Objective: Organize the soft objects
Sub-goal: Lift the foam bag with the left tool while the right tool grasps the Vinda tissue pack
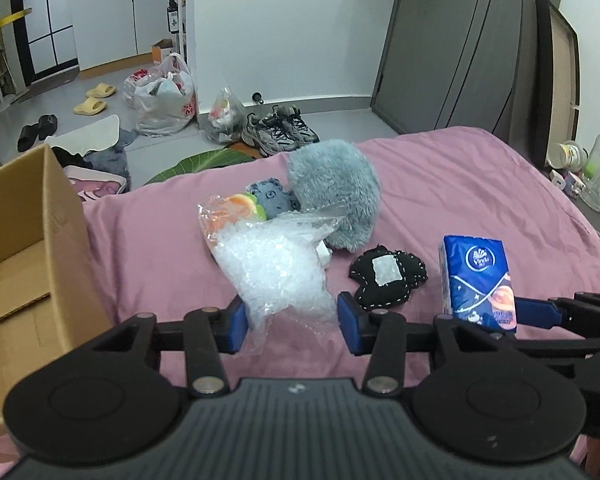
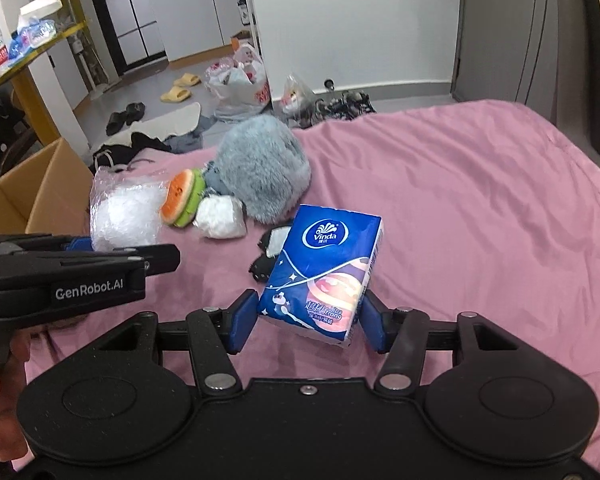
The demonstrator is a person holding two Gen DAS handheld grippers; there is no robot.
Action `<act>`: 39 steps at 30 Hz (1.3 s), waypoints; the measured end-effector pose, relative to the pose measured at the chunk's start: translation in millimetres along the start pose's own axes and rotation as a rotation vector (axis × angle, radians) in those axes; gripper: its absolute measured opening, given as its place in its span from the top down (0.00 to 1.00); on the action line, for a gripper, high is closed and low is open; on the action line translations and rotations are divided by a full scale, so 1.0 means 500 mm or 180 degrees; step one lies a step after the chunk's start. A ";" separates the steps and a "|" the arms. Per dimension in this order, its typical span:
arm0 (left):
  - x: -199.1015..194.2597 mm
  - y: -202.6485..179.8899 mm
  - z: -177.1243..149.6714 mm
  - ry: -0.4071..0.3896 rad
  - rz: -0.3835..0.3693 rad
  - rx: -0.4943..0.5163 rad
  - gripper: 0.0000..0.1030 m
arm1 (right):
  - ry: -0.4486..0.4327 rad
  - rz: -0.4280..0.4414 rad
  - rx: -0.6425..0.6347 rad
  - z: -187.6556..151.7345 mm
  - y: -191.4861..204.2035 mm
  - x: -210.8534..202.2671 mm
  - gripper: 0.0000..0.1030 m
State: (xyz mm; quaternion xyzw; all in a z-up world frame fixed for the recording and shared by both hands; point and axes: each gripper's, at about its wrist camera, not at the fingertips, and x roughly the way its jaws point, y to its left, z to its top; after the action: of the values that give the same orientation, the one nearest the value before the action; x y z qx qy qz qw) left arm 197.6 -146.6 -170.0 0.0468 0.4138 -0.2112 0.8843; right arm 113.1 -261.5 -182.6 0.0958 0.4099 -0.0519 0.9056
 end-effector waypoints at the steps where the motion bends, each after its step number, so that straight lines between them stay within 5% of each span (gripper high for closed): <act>1: -0.005 0.002 0.001 -0.0009 0.0008 -0.0008 0.56 | -0.0017 0.0021 0.0004 0.002 0.001 -0.002 0.48; 22: -0.096 0.065 0.057 -0.0399 0.0159 -0.0142 0.56 | -0.0322 0.0319 -0.0132 0.066 0.061 -0.030 0.48; 39: -0.134 0.201 0.072 -0.0443 0.0520 -0.0324 0.56 | -0.0376 0.0610 -0.0340 0.100 0.138 -0.025 0.48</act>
State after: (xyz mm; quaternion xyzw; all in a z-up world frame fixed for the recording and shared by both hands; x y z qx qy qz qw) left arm 226.3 -42.5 -105.4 0.0206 0.3564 -0.1200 0.9264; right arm 153.4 -204.9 -131.5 0.0829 0.3470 0.0513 0.9328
